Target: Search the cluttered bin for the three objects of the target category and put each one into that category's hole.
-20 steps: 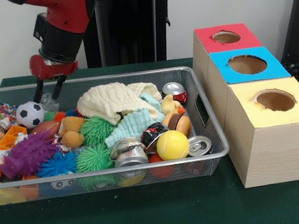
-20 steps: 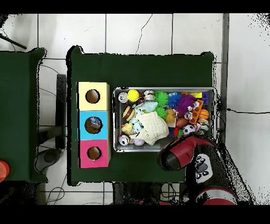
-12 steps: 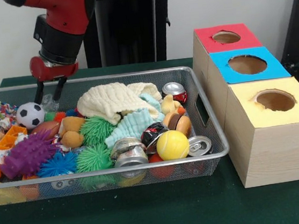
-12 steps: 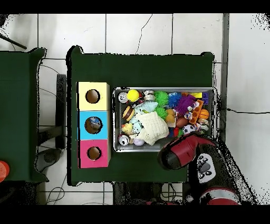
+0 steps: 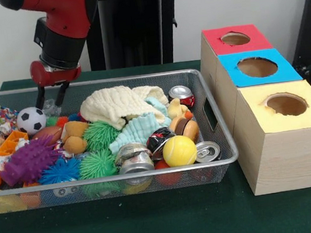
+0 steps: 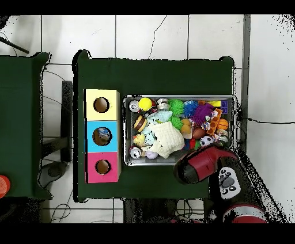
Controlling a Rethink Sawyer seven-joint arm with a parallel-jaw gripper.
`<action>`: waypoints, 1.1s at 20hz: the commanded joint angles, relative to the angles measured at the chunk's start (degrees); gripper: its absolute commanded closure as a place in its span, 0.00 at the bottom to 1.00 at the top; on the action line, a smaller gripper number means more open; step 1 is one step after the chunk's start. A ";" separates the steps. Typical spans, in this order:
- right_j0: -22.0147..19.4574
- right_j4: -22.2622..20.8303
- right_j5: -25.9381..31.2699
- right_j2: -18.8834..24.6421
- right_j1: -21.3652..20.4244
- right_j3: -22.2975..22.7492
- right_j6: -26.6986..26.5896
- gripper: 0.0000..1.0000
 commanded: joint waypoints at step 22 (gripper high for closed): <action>-5.17 -1.42 6.50 7.51 0.84 -1.04 -12.40 0.00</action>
